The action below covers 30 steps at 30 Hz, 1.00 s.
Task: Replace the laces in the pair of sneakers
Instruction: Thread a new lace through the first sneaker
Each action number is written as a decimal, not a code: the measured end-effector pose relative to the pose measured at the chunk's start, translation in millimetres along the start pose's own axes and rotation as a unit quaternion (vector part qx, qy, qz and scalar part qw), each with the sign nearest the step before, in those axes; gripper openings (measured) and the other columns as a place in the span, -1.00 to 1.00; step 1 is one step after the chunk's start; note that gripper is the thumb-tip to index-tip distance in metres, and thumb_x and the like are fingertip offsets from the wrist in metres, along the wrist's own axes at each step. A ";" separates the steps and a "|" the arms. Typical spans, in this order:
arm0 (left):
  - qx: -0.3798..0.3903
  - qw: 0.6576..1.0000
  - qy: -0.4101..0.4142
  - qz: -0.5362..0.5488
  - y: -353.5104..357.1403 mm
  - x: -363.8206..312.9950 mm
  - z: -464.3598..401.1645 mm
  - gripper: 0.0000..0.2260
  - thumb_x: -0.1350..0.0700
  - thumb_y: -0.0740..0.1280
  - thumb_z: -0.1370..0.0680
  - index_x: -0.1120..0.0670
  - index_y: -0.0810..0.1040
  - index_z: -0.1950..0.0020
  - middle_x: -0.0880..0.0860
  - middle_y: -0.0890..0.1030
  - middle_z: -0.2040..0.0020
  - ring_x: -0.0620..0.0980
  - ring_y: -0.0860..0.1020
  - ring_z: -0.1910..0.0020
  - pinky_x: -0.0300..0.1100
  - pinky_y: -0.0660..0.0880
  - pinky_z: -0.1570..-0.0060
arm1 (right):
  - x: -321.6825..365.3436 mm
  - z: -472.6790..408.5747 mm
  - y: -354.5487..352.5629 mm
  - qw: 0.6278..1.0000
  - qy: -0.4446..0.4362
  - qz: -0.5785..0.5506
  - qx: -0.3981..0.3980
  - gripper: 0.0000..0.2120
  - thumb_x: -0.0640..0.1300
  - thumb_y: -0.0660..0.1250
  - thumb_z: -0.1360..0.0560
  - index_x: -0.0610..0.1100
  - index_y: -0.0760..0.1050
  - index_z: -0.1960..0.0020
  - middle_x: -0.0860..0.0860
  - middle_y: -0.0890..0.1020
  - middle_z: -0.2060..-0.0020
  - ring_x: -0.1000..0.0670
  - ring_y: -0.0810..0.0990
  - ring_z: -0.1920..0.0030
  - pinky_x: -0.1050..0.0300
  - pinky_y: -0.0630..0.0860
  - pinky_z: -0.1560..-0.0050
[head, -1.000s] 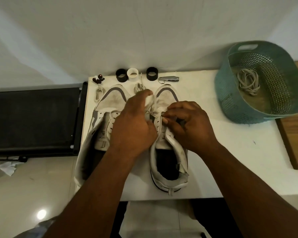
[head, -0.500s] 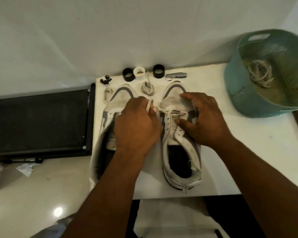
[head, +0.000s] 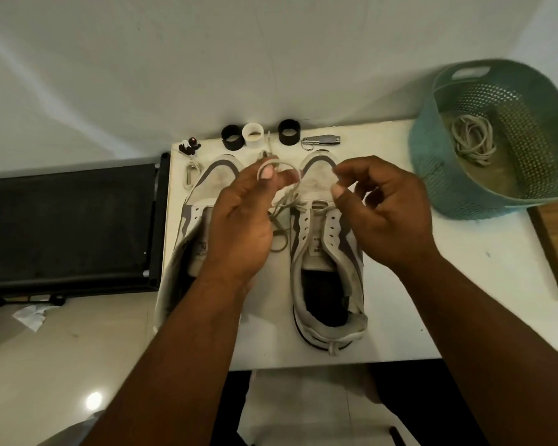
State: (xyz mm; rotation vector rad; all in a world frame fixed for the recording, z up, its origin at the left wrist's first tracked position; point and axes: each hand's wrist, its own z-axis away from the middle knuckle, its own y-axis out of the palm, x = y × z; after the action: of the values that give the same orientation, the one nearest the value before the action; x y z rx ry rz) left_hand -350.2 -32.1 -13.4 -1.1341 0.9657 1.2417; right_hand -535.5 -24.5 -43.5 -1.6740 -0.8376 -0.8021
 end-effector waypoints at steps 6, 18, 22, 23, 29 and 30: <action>0.150 0.981 -0.065 0.105 9.8 -3.8 6.9 -0.67 0.08 0.16 -0.72 0.08 0.57 -0.42 -0.26 0.62 -0.30 -0.28 0.52 -0.35 -0.20 0.46 -0.39 | 20.4 5.3 12.4 0.990 -0.048 -0.057 0.120 -0.75 0.05 0.47 -0.45 -0.06 0.70 -0.05 0.03 0.63 0.00 0.06 0.60 0.00 0.24 0.49 0.06; 0.170 0.984 0.005 0.050 -5.9 1.5 -5.0 -0.63 -0.01 0.26 -0.61 -0.03 0.51 0.41 -0.04 0.33 0.49 -0.05 0.39 0.46 -0.22 0.31 0.45 | 5.1 -10.5 -8.3 0.993 0.069 -0.092 0.041 -0.82 0.07 0.30 -0.63 0.06 0.65 -0.02 0.13 0.70 0.08 0.14 0.65 0.02 0.08 0.58 0.02; 0.226 0.932 -0.026 0.282 -1.2 3.3 -2.7 -0.66 -0.01 0.12 -0.64 0.02 0.46 0.30 0.03 0.49 0.28 0.03 0.50 0.21 -0.12 0.32 0.29 | 5.7 -8.3 -2.7 0.997 0.063 -0.043 -0.017 -0.76 0.07 0.32 -0.63 0.12 0.54 -0.28 0.12 0.60 0.01 0.19 0.59 0.05 0.28 0.53 0.12; 0.214 0.923 -0.022 0.318 1.1 5.4 -3.1 -0.67 -0.01 0.10 -0.64 0.02 0.54 0.23 0.06 0.60 0.12 0.04 0.55 0.05 -0.09 0.39 0.16 | 8.9 -8.2 -4.1 0.995 0.062 -0.060 -0.051 -0.83 0.04 0.34 -0.62 0.06 0.55 -0.19 0.12 0.60 0.10 0.18 0.57 0.14 0.26 0.53 0.19; 0.190 0.962 0.014 0.197 18.5 8.2 -2.8 -0.64 -0.11 0.13 -0.67 -0.19 0.53 -0.42 -0.06 0.47 -0.51 -0.09 0.38 -0.53 0.07 0.32 -0.49 | 17.8 0.2 4.1 0.968 0.019 -0.214 0.127 -0.83 -0.18 0.36 -0.61 -0.16 0.64 -0.16 -0.05 0.73 0.03 -0.08 0.72 0.02 -0.23 0.65 -0.03; 0.197 0.966 0.016 0.166 20.1 9.1 -2.0 -0.66 -0.08 0.13 -0.68 -0.20 0.54 -0.40 -0.08 0.47 -0.52 -0.11 0.35 -0.54 0.10 0.30 -0.53 | 17.8 0.6 5.4 0.965 0.019 -0.222 0.135 -0.83 -0.21 0.37 -0.60 -0.20 0.65 -0.16 -0.08 0.74 0.03 -0.10 0.73 0.03 -0.25 0.65 -0.03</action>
State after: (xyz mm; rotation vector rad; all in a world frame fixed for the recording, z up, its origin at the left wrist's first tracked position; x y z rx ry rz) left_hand -369.1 -32.7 -25.0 -0.6971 1.3978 1.2214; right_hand -521.4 -22.5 -31.5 -1.2397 -1.2604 -0.9687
